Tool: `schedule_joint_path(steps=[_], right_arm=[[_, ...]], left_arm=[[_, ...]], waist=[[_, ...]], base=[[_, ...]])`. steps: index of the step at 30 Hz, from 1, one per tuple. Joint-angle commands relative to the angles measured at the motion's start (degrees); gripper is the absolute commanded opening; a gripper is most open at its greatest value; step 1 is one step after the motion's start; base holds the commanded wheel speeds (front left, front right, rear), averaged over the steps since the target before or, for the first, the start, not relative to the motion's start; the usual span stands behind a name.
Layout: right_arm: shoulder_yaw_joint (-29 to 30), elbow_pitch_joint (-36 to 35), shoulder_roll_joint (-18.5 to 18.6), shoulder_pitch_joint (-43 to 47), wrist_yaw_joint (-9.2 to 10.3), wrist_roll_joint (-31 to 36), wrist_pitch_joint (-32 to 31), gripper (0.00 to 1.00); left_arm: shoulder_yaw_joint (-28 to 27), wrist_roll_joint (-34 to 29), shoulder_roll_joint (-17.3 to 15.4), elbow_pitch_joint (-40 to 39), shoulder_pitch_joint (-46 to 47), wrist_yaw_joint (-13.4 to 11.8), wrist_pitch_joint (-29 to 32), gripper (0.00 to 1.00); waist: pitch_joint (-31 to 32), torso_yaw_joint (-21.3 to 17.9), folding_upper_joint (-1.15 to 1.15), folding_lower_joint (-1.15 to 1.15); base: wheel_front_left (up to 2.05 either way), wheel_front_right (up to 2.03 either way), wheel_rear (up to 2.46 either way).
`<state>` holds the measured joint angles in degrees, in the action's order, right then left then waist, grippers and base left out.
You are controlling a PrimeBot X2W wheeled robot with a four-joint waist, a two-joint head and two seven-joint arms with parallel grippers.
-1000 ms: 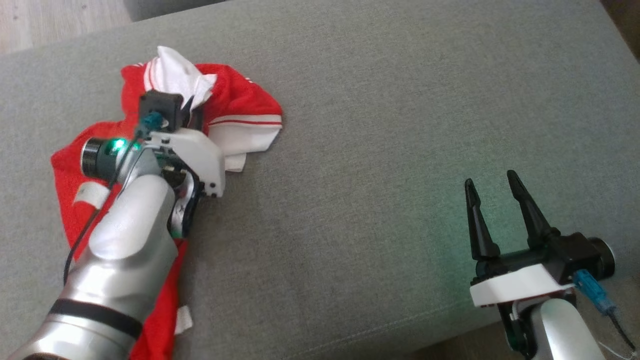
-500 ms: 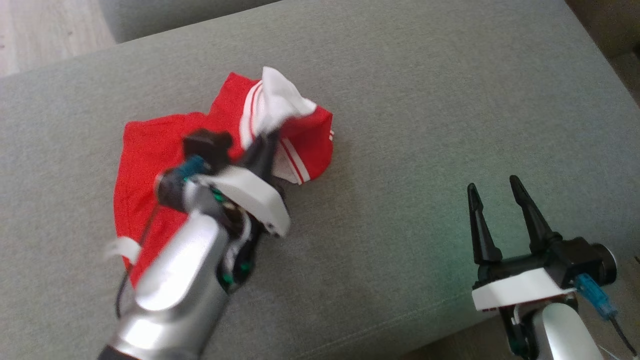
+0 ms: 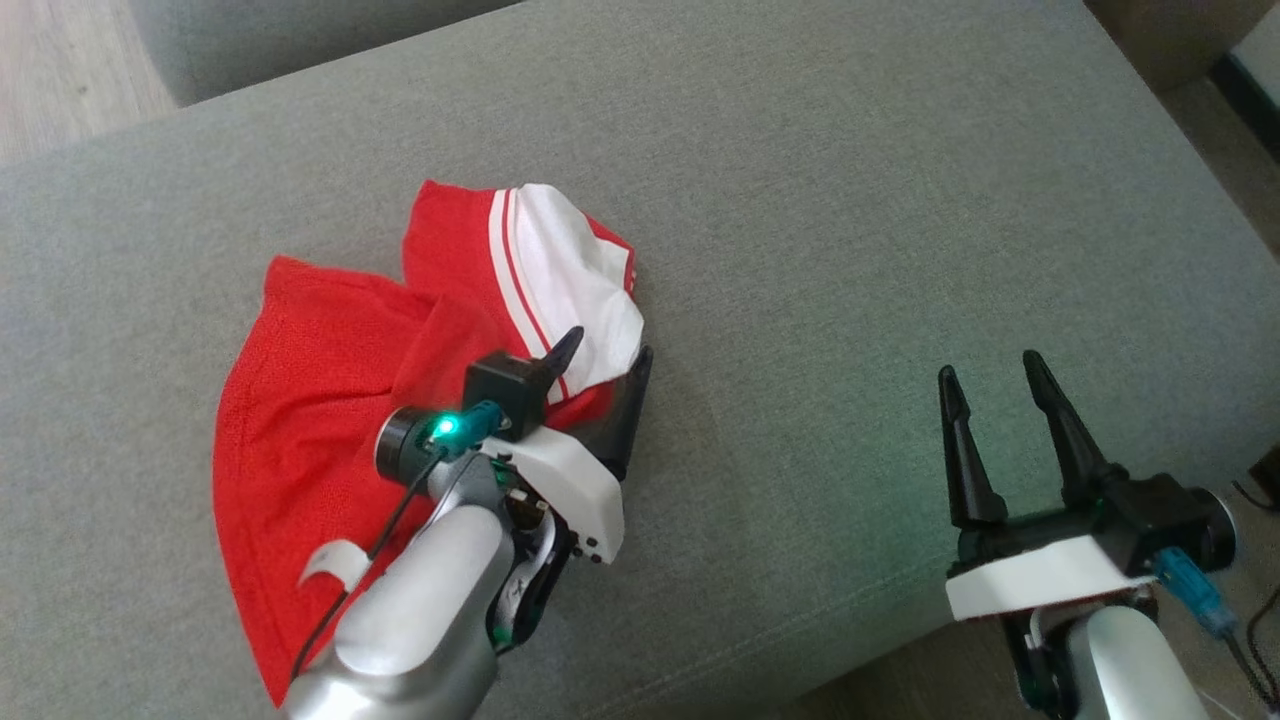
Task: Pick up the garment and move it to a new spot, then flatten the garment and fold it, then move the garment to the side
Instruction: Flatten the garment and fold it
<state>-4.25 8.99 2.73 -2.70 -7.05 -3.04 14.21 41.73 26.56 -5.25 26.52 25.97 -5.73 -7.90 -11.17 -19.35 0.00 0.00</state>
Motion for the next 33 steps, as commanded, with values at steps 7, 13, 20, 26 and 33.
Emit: schedule_joint_path(steps=[7,13,20,26,33], right_arm=[[-1.25,-1.42,0.16,0.09,-0.44,-0.66,0.79,1.00],[-1.45,-1.40,0.15,0.18,-0.44,-0.73,0.79,1.00],[-1.57,-1.51,0.15,0.21,-0.44,-0.69,0.79,1.00],[-2.12,-1.36,0.15,0.07,-0.44,-0.79,0.79,1.00],[-2.17,-1.21,0.15,0.20,-0.44,-0.80,0.79,1.00]], left_arm=[[-1.17,-0.80,-0.59,-3.20,3.01,-1.52,0.41,1.00],[-0.76,-1.00,-1.20,-3.29,2.80,-2.31,1.44,1.00],[3.50,-5.20,-1.85,-3.60,4.13,-3.62,5.22,1.00],[4.16,-6.97,-1.69,-3.24,4.75,-6.25,5.55,1.00],[4.64,-7.96,-2.77,-2.75,5.28,-7.02,5.75,1.00]], waist=[[0.89,-0.31,0.00,0.00],[1.14,-0.40,0.00,0.00],[0.75,-0.24,0.00,0.00],[0.62,-0.52,0.00,0.00],[0.65,-0.59,0.00,0.00]], base=[[0.00,0.00,0.00],[0.00,0.00,0.00],[0.00,0.00,0.00],[0.00,0.00,0.00],[0.00,0.00,0.00]])
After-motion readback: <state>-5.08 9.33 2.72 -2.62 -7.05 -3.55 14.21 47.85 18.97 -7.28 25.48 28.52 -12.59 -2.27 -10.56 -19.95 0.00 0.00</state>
